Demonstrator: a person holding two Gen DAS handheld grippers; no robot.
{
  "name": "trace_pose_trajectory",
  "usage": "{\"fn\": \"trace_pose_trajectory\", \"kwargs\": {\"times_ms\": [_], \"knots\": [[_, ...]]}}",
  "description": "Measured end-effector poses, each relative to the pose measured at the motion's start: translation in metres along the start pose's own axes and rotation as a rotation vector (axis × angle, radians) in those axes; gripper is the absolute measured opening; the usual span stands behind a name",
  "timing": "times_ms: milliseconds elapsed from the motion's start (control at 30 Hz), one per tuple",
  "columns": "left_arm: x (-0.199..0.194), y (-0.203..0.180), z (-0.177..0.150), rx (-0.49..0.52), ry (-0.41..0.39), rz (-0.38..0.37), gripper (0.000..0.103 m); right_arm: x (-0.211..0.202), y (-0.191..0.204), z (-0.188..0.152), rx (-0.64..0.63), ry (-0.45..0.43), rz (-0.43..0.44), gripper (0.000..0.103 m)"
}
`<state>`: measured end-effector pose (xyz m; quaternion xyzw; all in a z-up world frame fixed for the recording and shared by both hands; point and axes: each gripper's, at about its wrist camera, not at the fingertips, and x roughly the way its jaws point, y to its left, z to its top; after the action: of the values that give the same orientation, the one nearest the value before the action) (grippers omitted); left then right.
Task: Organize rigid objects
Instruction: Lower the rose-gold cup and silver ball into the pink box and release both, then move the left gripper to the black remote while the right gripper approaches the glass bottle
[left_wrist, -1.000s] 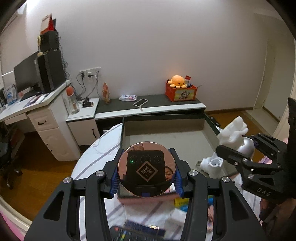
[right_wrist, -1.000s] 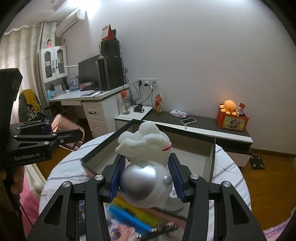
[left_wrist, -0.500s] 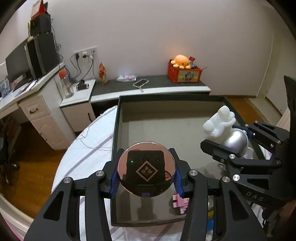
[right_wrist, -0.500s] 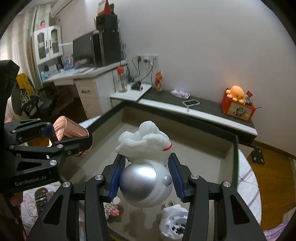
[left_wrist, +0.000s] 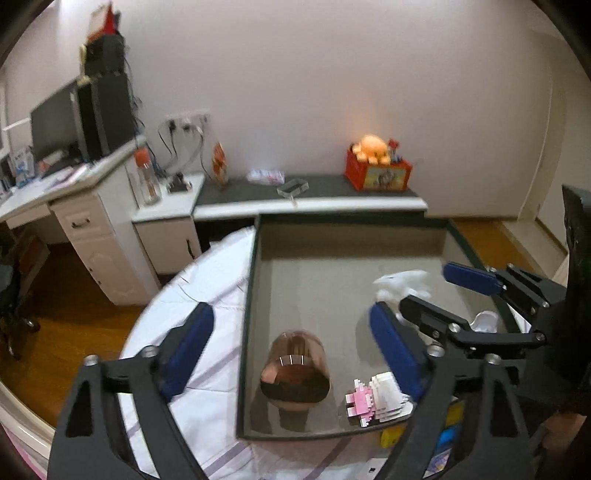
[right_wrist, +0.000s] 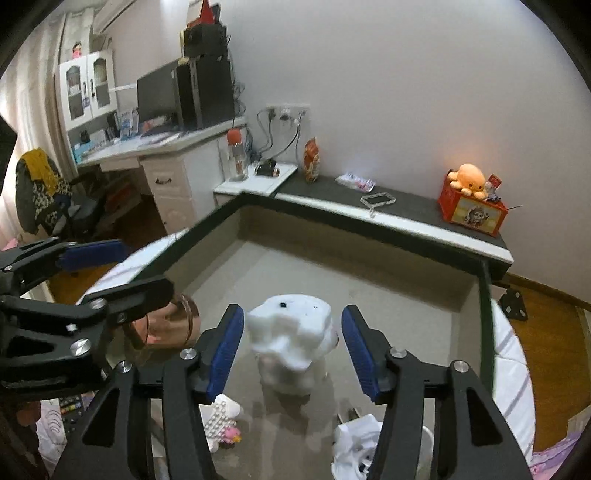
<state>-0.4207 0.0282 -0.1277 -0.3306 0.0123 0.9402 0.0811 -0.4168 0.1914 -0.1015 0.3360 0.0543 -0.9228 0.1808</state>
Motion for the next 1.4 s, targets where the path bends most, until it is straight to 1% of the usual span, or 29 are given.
{"fn": "trace_pose_trajectory", "kwargs": {"times_ms": [33,67,100,133,233,300,333,367,400,467,600,700,767,833,933,1067,1133,1233,1400], "knots": [[-0.008,0.001,-0.001,-0.003,-0.013,0.008,0.098,-0.011,0.0,0.0,0.007,-0.023,-0.01,0.068],[-0.016,0.001,-0.002,-0.009,-0.023,0.011,0.101,-0.016,0.003,0.001,0.008,-0.038,-0.018,0.073],[-0.024,0.003,-0.004,-0.015,-0.035,0.011,0.103,-0.029,0.005,0.001,0.005,-0.065,-0.036,0.075],[-0.033,0.003,-0.006,-0.019,-0.046,0.014,0.103,-0.037,0.007,0.0,0.005,-0.081,-0.045,0.08],[-0.056,0.005,-0.012,-0.024,-0.074,0.034,0.103,-0.068,0.012,-0.002,0.018,-0.141,-0.042,0.082],[-0.072,0.003,-0.018,-0.015,-0.083,0.059,0.103,-0.09,0.016,-0.007,0.024,-0.173,-0.064,0.086],[-0.081,0.002,-0.021,-0.01,-0.092,0.066,0.103,-0.097,0.018,-0.009,0.023,-0.183,-0.074,0.091],[-0.091,-0.001,-0.026,-0.004,-0.101,0.07,0.103,-0.105,0.02,-0.011,0.025,-0.197,-0.085,0.099],[-0.097,-0.002,-0.029,0.003,-0.101,0.069,0.103,-0.116,0.021,-0.015,0.029,-0.222,-0.1,0.103],[-0.115,-0.008,-0.038,0.024,-0.111,0.073,0.103,-0.138,0.024,-0.026,0.036,-0.261,-0.118,0.103],[-0.148,-0.018,-0.055,0.034,-0.156,0.062,0.103,-0.166,0.026,-0.042,0.056,-0.291,-0.134,0.103],[-0.164,-0.027,-0.068,0.051,-0.187,0.071,0.103,-0.187,0.03,-0.06,0.058,-0.327,-0.178,0.103],[-0.173,-0.032,-0.079,0.074,-0.186,0.079,0.103,-0.198,0.03,-0.071,0.066,-0.341,-0.195,0.103],[-0.178,-0.034,-0.085,0.076,-0.178,0.08,0.103,-0.208,0.026,-0.083,0.08,-0.341,-0.216,0.103],[-0.19,-0.034,-0.09,0.066,-0.185,0.082,0.103,-0.217,0.021,-0.091,0.101,-0.332,-0.22,0.103],[-0.206,-0.028,-0.094,0.049,-0.216,0.124,0.103,-0.228,0.021,-0.099,0.109,-0.339,-0.214,0.103],[-0.21,-0.025,-0.096,0.036,-0.215,0.127,0.103,-0.233,0.024,-0.101,0.102,-0.346,-0.214,0.103],[-0.213,-0.023,-0.099,0.03,-0.215,0.141,0.103,-0.236,0.026,-0.105,0.099,-0.347,-0.21,0.103],[-0.212,-0.023,-0.101,0.021,-0.204,0.133,0.103,-0.236,0.027,-0.11,0.1,-0.329,-0.195,0.103]]}}
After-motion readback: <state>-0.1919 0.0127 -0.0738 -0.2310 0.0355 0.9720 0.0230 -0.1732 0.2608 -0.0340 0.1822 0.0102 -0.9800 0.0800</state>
